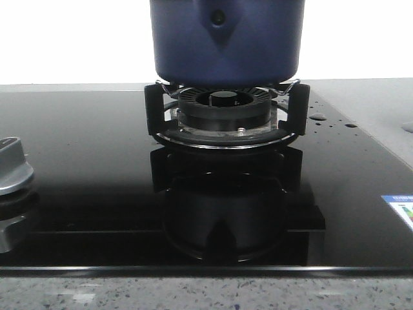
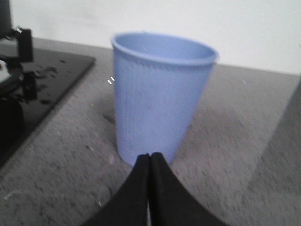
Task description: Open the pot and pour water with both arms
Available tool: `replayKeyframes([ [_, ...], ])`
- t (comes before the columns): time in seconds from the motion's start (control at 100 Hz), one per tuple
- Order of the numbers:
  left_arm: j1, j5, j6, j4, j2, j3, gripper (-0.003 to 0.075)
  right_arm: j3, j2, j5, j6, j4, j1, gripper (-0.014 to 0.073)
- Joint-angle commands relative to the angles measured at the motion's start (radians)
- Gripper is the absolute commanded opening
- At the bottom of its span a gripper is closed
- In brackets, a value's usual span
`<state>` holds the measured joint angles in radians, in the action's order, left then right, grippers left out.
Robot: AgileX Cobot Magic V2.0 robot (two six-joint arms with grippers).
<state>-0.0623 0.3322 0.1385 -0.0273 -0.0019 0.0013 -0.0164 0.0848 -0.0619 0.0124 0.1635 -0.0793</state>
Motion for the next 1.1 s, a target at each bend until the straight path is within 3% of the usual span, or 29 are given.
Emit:
replayKeyframes([
  [0.0, 0.002, -0.035, -0.012, -0.002, -0.031, 0.045, 0.0027, -0.023, -0.037, -0.045, -0.012, -0.027, -0.021, -0.0065],
  [0.25, 0.002, -0.035, -0.012, -0.002, -0.031, 0.045, 0.0027, -0.023, -0.114, -0.253, -0.012, -0.056, -0.027, -0.0065],
  [1.09, 0.002, -0.035, -0.012, -0.002, -0.031, 0.045, 0.0027, -0.023, -0.114, -0.249, -0.019, -0.056, -0.027, -0.0065],
])
